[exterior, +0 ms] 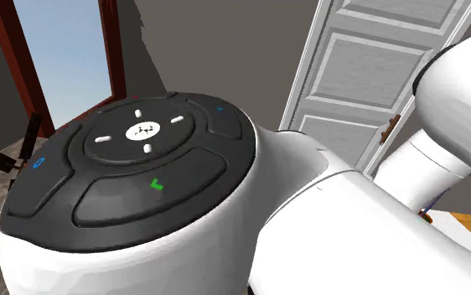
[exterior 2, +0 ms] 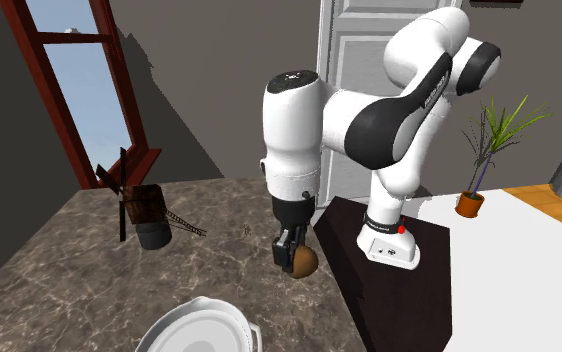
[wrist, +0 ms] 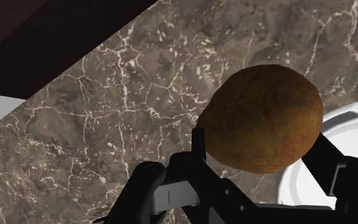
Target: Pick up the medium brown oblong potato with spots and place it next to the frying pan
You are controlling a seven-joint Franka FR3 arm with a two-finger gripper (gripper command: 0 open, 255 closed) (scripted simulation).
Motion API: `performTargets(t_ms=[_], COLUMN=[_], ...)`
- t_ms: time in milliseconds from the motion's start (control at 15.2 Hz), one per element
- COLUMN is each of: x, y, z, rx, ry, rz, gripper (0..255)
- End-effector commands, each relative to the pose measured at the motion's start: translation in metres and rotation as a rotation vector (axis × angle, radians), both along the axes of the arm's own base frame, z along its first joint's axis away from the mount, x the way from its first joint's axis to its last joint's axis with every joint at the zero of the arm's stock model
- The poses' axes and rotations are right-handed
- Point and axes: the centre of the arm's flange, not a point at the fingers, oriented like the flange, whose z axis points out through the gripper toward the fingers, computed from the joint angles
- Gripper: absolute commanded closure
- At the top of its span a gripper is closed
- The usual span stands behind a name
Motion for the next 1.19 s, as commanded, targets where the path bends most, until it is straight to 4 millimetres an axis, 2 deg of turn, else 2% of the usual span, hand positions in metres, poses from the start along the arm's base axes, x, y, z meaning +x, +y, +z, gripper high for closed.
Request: performTargets(t_ms=[0, 594, 1122], x=[-0.019, -0.093, -0.093], y=[0.021, 0.113, 0.113], z=[-0.001, 0.0, -0.043], rx=[0.002, 0.002, 0.002], ry=[0.001, 0.0, 0.001], rz=[-0.003, -0.003, -0.003], gripper=[255, 255, 255])
